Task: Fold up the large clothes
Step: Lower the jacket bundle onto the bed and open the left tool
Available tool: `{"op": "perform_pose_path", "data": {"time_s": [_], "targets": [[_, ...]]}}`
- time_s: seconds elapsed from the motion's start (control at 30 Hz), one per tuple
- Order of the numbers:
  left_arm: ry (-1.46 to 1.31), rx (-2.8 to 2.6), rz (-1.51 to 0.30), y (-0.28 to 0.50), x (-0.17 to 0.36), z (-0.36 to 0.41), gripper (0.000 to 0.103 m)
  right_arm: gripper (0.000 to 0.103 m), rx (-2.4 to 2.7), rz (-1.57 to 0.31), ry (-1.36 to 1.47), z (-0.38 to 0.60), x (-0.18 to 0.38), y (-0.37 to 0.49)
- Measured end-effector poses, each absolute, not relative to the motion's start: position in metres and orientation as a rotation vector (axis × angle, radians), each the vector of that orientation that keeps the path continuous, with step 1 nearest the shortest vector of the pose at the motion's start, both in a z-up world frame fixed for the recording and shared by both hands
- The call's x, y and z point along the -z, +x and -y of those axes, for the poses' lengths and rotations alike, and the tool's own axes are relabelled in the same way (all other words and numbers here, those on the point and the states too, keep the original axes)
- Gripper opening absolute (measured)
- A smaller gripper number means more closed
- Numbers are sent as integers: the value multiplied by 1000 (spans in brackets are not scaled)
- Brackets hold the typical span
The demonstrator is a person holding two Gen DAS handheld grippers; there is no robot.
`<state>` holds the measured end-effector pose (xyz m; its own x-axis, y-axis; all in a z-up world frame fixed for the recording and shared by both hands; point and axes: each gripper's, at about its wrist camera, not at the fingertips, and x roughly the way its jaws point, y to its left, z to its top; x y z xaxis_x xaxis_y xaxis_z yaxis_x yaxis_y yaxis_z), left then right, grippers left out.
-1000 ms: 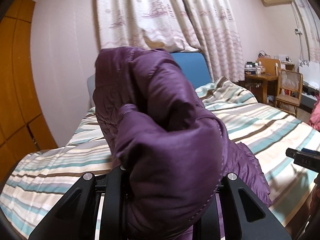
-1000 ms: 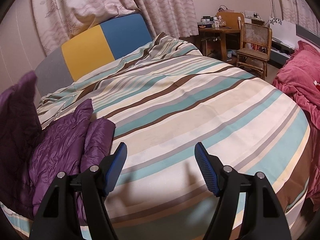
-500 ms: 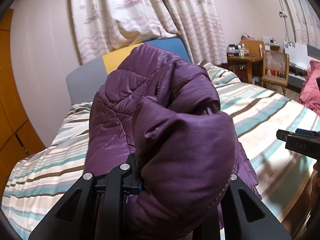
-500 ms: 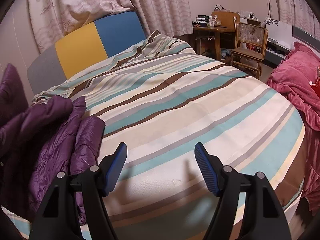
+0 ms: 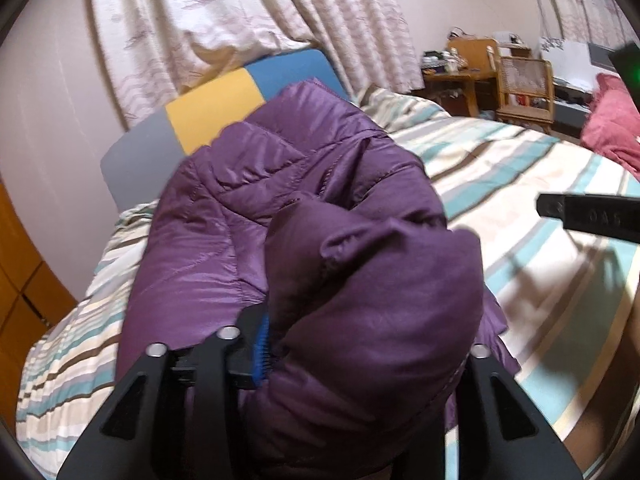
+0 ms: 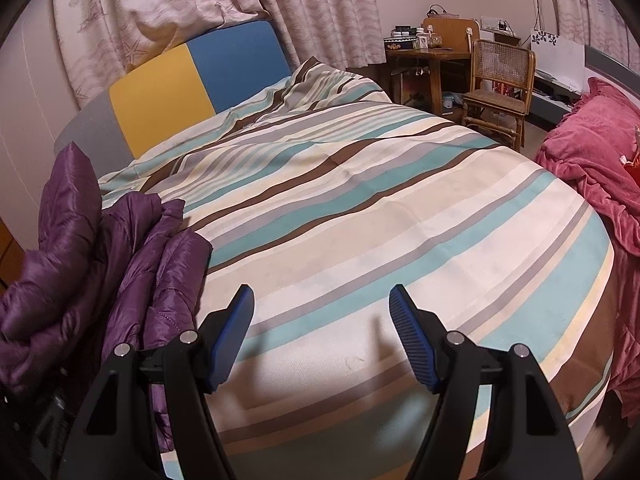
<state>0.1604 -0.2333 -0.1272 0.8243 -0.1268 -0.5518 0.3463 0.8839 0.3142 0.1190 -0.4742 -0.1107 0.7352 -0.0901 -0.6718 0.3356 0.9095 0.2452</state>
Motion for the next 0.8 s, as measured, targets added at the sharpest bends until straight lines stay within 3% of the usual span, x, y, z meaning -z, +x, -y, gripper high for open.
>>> {"op": "perform_pose_path", "data": {"time_s": [0.17, 0.37, 0.43, 0.5, 0.8], "targets": [[377, 338, -576, 159, 130, 236, 71, 70, 234, -711, 367, 473, 111, 120], [244, 384, -606, 163, 117, 225, 73, 70, 229, -708, 371, 472, 111, 120], [199, 416, -611, 161, 112, 223, 84, 70, 229, -707, 373, 472, 111, 120], [156, 466, -607, 156, 108, 221, 88, 70, 228, -709, 372, 472, 111, 120], [-14, 564, -578, 132, 79, 189, 90, 70, 212, -704, 359, 467, 109, 122]]}}
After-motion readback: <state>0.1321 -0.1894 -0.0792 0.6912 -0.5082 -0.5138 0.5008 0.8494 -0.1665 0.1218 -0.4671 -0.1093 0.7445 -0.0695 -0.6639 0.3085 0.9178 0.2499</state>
